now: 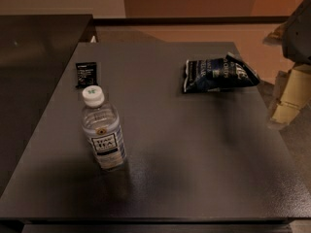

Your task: Pick rxbar chocolate

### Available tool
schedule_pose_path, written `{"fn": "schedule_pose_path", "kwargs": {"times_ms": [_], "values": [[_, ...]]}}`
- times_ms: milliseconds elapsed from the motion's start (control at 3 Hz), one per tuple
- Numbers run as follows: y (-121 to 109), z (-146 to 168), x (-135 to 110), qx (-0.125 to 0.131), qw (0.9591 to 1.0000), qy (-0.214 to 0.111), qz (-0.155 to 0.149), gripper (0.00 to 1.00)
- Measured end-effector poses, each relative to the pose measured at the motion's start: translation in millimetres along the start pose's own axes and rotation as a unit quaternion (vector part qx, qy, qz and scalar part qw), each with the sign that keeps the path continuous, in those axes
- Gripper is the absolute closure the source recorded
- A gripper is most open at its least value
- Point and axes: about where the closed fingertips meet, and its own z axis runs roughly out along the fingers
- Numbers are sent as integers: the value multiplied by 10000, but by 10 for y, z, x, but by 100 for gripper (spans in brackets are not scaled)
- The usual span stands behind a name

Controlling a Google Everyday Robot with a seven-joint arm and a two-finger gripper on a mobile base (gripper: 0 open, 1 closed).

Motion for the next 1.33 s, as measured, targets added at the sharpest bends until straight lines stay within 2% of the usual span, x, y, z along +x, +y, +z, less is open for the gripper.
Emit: {"fn": "schedule_pose_path", "kwargs": {"times_ms": [333, 667, 1000, 1333], "values": [[0, 0, -1, 0, 10000, 0, -1, 0], [-85, 169, -241, -164, 9995, -61, -268, 0], [-219, 453, -633, -397, 9972, -205, -606, 0], [-389, 738, -1144, -584, 9935, -418, -884, 0]]}}
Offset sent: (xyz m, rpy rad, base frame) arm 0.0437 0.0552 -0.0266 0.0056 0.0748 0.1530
